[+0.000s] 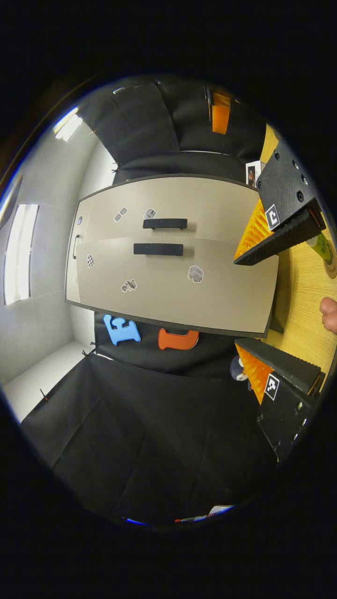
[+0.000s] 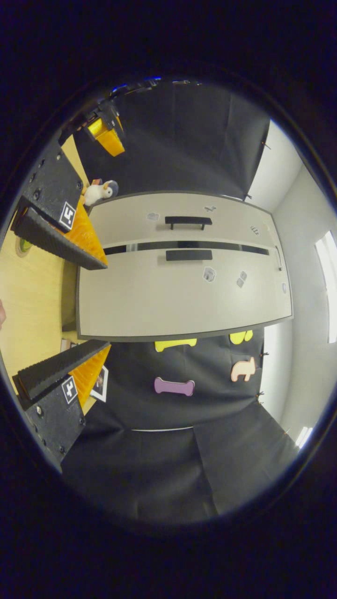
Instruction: Grasp the bottle in the cabinet with the left hand and place it on the coaster, then close the right door with the right hand and the left door with the left hand.
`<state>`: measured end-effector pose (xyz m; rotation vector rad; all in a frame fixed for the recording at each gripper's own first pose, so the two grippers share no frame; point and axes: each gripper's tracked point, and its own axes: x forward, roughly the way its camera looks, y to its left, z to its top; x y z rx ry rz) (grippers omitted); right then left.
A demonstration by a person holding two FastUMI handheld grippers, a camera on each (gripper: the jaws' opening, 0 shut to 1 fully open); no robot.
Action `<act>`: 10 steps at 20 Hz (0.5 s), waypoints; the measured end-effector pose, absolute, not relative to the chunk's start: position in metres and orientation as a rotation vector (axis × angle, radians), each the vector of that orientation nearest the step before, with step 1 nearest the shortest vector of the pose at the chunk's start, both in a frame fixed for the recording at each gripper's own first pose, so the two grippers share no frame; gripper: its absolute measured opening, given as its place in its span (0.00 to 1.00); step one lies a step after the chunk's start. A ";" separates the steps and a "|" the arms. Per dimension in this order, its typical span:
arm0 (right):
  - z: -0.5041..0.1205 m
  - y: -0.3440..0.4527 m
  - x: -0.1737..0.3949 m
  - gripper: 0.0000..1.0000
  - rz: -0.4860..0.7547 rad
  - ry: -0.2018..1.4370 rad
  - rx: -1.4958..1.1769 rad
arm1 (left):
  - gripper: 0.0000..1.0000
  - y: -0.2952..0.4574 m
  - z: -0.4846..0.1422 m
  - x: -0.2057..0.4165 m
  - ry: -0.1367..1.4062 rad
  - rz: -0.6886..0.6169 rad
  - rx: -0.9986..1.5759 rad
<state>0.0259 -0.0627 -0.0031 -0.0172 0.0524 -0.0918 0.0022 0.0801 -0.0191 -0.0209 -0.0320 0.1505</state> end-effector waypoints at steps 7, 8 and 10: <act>-0.004 -0.063 0.024 0.99 -0.099 0.055 -0.016 | 0.95 0.078 -0.020 0.003 -0.027 0.142 -0.020; -0.004 -0.063 0.024 0.99 -0.100 0.054 -0.015 | 0.95 0.078 -0.021 0.003 -0.027 0.141 -0.020; -0.006 -0.063 0.025 0.98 -0.103 0.063 -0.016 | 1.00 0.080 -0.023 0.003 -0.020 0.146 -0.019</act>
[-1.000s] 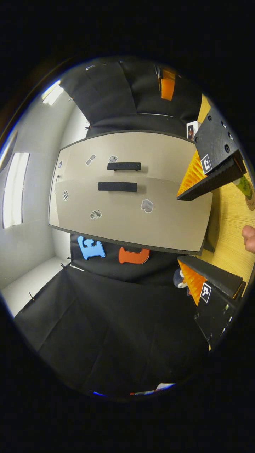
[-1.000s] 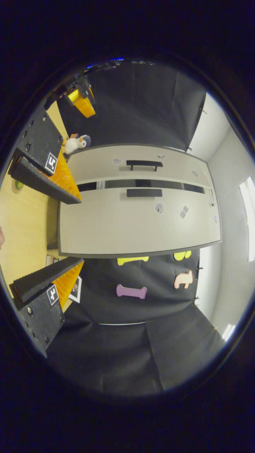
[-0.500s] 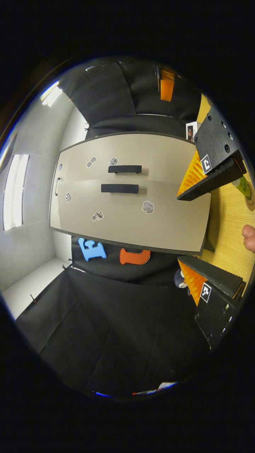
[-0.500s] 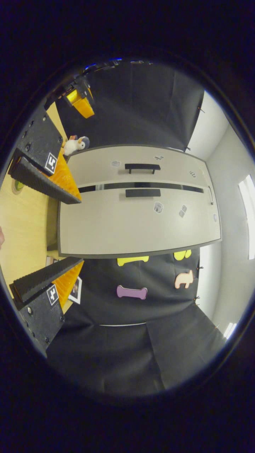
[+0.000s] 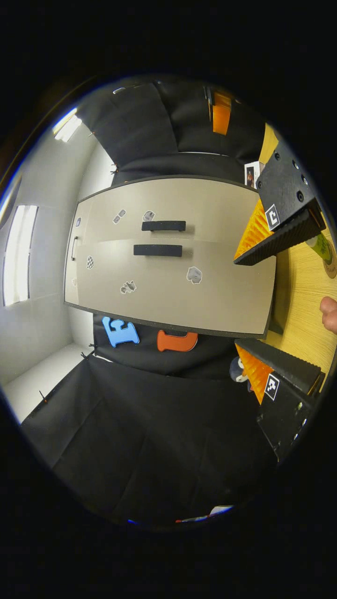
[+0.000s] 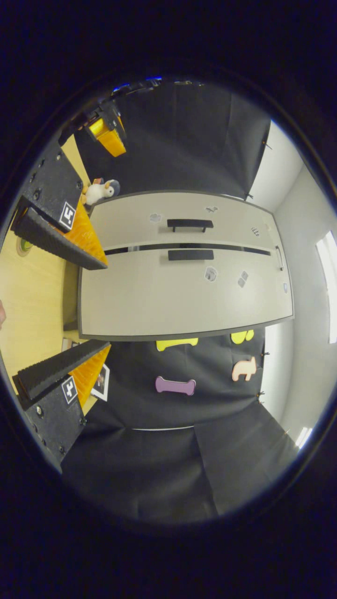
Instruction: Grasp the bottle in the cabinet with the left hand and place it on the coaster, then close the right door with the right hand and the left door with the left hand.
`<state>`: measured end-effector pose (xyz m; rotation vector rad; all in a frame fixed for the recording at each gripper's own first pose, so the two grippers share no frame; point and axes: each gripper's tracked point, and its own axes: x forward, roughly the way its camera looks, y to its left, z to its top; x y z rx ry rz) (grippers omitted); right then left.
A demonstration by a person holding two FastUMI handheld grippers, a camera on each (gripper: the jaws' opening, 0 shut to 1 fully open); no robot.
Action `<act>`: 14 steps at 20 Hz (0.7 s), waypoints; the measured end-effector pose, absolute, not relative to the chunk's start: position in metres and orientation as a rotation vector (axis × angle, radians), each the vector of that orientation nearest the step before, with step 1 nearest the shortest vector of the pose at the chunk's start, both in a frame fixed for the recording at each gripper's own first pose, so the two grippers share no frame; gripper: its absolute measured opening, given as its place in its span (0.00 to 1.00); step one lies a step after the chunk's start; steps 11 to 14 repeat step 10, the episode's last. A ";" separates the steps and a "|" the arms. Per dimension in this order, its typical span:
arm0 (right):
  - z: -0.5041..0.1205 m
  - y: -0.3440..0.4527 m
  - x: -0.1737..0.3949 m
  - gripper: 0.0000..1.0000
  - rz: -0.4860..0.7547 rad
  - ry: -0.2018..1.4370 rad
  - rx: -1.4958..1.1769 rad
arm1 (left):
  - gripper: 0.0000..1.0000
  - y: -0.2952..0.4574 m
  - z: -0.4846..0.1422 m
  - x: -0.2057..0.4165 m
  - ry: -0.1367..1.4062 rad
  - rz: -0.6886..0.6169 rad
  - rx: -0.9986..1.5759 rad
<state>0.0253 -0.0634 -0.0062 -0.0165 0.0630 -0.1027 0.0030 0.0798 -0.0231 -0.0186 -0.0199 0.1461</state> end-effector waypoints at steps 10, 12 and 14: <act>-0.009 -0.060 0.026 0.98 -0.111 0.080 -0.023 | 0.95 0.087 -0.030 0.007 -0.009 0.156 -0.036; -0.009 -0.060 0.026 0.98 -0.111 0.080 -0.023 | 0.95 0.087 -0.030 0.007 -0.009 0.156 -0.036; -0.009 -0.060 0.026 0.98 -0.111 0.080 -0.023 | 0.95 0.087 -0.030 0.007 -0.009 0.156 -0.036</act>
